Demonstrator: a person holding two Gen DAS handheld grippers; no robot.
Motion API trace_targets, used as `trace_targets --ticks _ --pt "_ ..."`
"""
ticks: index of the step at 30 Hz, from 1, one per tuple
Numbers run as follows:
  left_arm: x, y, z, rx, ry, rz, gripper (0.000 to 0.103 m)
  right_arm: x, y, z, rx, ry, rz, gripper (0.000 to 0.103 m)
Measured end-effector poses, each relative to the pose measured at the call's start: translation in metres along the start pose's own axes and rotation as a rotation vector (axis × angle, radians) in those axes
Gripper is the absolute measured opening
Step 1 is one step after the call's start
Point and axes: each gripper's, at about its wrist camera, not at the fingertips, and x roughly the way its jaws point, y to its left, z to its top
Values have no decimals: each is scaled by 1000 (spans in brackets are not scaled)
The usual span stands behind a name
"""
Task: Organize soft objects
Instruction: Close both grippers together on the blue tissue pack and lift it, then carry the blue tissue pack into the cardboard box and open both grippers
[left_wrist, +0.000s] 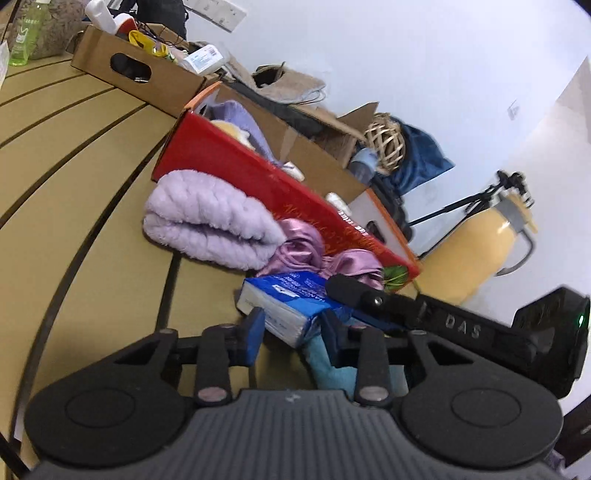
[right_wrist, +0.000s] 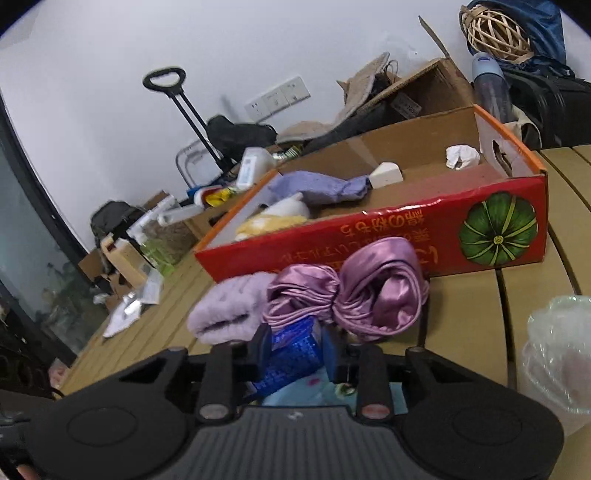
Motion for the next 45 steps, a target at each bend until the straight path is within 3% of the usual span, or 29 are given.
trace_targets --ticks 3,6,8,12,14,18,29,34,39,43,45 --pt "-13 0 -3 23 9 -66 34 -23 15 -11 -56 -55 -18 28" --pt "-20 1 -10 16 21 -102 43 -37 26 -24 -72 -82 -45 25" --pt "-26 2 -14 -7 31 -116 51 -44 31 -36 -69 -75 -68 23" --pt "-45 9 -22 -46 39 -143 52 -62 45 -62 -52 -57 -80 23" --pt "-55 11 -27 -47 39 -133 46 -70 49 -73 -37 -37 -67 23" --pt "-49 17 -34 -66 99 -57 24 -72 44 -81 2 -13 -76 23" --pt "-43 15 -35 -14 88 -25 27 -55 30 -78 92 6 -62 30" --pt "-45 10 -33 11 73 -3 26 -57 32 -75 93 1 -59 20" --pt "-60 -18 0 89 -17 -42 26 -78 49 -37 29 -107 -19 17" --pt "-24 -43 79 152 -52 -50 26 -53 38 42 7 -156 -3 17" --pt "12 -48 119 158 -14 -20 27 -26 27 85 24 -128 -17 17"
